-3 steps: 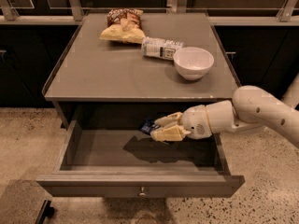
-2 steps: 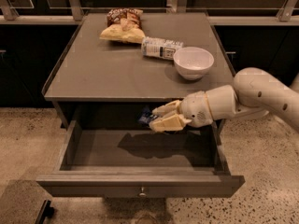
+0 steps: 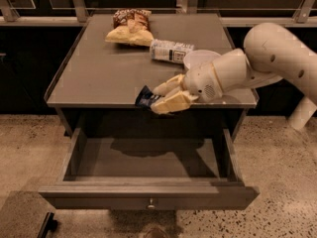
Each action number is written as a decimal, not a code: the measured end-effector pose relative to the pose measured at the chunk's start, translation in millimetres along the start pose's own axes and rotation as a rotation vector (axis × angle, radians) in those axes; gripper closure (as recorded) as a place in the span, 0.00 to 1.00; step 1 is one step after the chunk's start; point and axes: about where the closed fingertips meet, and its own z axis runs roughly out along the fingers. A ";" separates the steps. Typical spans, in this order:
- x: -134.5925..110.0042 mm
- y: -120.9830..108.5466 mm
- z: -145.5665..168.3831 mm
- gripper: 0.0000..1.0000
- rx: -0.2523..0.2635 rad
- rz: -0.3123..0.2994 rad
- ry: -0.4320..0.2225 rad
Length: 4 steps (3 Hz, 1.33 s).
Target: Pick rxbar blueberry from top drawer and place on counter
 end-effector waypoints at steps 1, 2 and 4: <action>-26.4 -18.9 0.3 1.00 0.020 -0.085 -0.009; -24.7 -63.1 26.1 1.00 0.054 -0.135 -0.036; -5.1 -110.0 70.0 0.82 0.087 -0.121 -0.048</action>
Offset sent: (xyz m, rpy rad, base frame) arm 0.1311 0.0434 -0.0248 0.0558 -0.2247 -0.0224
